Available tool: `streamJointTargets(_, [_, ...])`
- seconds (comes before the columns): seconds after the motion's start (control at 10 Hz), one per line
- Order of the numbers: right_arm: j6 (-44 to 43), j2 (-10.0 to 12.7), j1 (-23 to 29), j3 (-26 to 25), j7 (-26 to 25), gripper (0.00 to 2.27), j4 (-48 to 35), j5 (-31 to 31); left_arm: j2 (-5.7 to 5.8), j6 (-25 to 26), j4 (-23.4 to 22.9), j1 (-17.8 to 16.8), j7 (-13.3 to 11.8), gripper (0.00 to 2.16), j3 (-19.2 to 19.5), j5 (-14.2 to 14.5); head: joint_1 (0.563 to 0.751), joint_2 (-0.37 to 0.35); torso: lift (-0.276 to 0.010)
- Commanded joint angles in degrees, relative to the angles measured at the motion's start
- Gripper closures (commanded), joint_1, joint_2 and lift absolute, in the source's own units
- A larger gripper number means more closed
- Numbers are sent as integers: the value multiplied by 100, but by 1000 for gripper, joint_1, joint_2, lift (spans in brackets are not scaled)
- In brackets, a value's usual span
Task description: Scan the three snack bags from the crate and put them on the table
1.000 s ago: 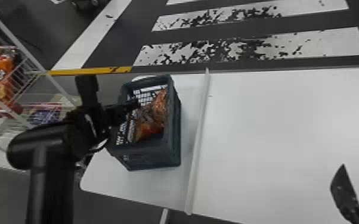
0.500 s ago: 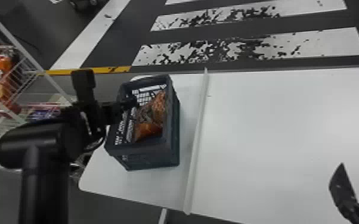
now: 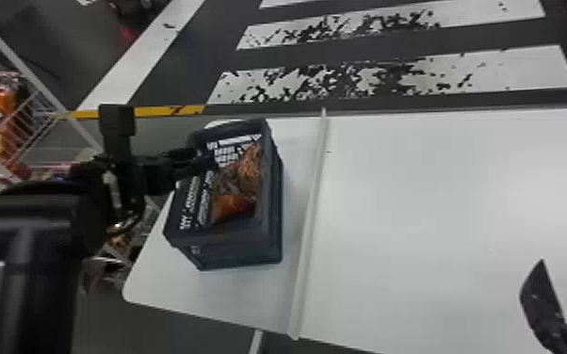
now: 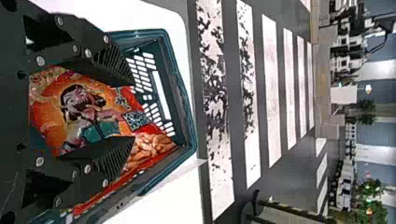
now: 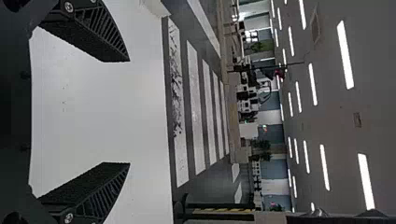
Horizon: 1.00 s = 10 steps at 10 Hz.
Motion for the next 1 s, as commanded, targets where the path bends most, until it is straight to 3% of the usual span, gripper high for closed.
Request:
streamJointTargets(0.0, [-169,85,14,18,-1,87,82,29,338,0,276,-120,-357,134,-70,-12,695,350,-94])
streamJointTargets(0.1, [-292,147,40,27,-1,87,117,38,611,0,425,-260,-515,137,-290,-3,695,350,-94])
streamJointTargets(0.3, [-467,296,128,44,-1,87,153,99,866,0,742,-594,-831,134,-756,-12,695,350,-94])
streamJointTargets(0.7, [-1118,445,356,0,-1,87,153,108,1050,-387,1278,-788,-1385,134,-1670,-381,695,310,-94])
streamJointTargets(0.8, [-1118,481,356,0,-1,87,161,108,1050,-563,1462,-946,-1508,130,-1758,-381,695,300,-94])
streamJointTargets(0.9, [-1118,533,348,0,-1,87,170,117,1165,-774,1612,-1192,-1526,130,-2039,-460,695,292,-94])
